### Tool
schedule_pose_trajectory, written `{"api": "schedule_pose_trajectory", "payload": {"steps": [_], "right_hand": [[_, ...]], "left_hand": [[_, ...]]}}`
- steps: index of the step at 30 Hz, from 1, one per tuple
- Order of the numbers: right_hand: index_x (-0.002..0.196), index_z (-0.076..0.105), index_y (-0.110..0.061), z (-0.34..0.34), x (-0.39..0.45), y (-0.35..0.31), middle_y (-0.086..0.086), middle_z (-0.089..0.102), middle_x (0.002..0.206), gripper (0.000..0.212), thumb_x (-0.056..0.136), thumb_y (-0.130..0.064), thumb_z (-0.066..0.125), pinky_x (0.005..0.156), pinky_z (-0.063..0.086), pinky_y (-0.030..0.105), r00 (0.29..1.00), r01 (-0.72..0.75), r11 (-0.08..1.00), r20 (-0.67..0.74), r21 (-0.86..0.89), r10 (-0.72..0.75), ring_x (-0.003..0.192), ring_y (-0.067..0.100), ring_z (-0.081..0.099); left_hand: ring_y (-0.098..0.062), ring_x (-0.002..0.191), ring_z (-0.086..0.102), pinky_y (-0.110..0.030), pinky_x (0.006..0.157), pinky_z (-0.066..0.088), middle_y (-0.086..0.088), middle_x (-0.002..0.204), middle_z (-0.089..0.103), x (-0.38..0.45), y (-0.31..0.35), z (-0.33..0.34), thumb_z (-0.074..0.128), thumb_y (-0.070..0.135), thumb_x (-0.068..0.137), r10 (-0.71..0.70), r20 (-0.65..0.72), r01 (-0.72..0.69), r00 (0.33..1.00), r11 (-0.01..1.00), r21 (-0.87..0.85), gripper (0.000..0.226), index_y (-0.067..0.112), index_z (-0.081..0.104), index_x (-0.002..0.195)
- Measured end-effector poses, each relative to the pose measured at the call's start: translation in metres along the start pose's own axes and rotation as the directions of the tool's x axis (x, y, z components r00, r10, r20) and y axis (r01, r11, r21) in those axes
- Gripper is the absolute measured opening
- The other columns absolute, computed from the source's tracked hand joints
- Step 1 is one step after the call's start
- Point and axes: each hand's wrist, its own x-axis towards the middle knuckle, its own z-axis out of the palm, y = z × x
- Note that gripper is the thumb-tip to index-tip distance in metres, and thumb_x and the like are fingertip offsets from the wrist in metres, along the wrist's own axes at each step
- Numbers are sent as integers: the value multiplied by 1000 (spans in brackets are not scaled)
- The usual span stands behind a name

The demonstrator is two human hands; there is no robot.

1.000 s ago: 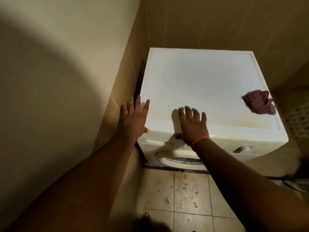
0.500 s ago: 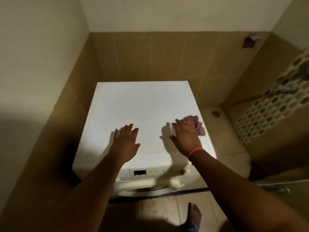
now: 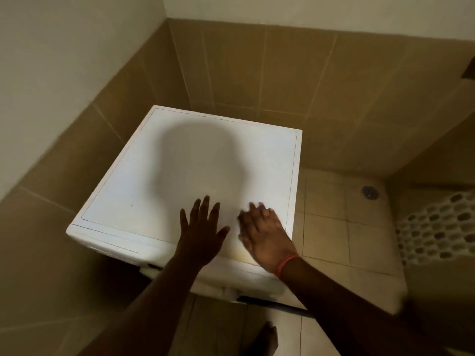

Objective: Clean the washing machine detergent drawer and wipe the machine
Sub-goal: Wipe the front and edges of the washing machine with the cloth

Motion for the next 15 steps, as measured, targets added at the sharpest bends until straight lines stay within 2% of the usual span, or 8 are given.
{"api": "schedule_pose_trajectory", "payload": {"steps": [2,3,6,7,9,10,13,15], "right_hand": [[155,23,-22,-2,-4,3,10,22,162,58,103,-48,26,121,17,49,991,133,991,11,-13,-133,150,31,15],[155,24,-23,-4,-1,11,10,23,161,57,103,-47,26,121,17,48,993,120,993,13,-16,-119,150,31,16],[155,23,-21,-8,4,22,11,26,160,57,103,-45,24,120,20,49,992,-123,992,-9,0,123,149,33,18],[155,24,-21,-7,1,19,11,26,160,57,103,-45,25,120,22,50,998,-70,997,2,10,70,149,33,19],[153,29,-23,-3,-13,14,8,30,159,54,103,-45,30,119,25,49,978,207,978,25,-14,-207,148,31,22],[153,30,-24,-2,-18,17,8,32,158,53,103,-44,33,118,26,48,960,281,959,27,-39,-280,147,30,24],[154,24,-25,-5,-24,27,6,30,159,55,102,-43,30,118,27,49,1000,27,1000,-6,-8,-27,149,28,20],[156,19,-25,0,-37,16,4,23,162,57,103,-45,23,121,21,46,993,111,993,39,-48,-109,151,27,14]], "left_hand": [[-31,150,4,-60,116,6,-12,163,7,-4,5,-1,7,66,89,-35,13,35,999,999,-8,80,21,17,154],[-30,150,1,-60,116,4,-11,163,4,-6,5,-1,8,66,90,-54,1,54,999,998,-21,79,21,15,154],[-30,150,-2,-60,118,4,-10,163,3,-14,4,0,22,61,96,-100,0,100,995,994,-41,71,21,13,154],[-30,150,-2,-61,117,4,-11,163,3,-17,3,1,22,61,96,-113,0,113,994,992,-48,71,21,13,154],[-31,150,-1,-61,117,4,-11,163,4,-25,2,4,14,64,93,-131,-5,131,991,990,-49,74,21,14,154],[-31,150,-2,-61,117,4,-11,163,4,-29,1,6,9,65,91,-134,3,134,991,990,-39,76,22,13,154],[-32,150,-2,-61,116,4,-11,163,3,-41,0,11,5,66,89,-141,13,141,990,990,-16,78,22,11,154],[-33,150,-2,-62,116,4,-12,163,2,-51,-1,12,3,66,89,-145,13,145,989,989,-22,79,23,9,155]]}}
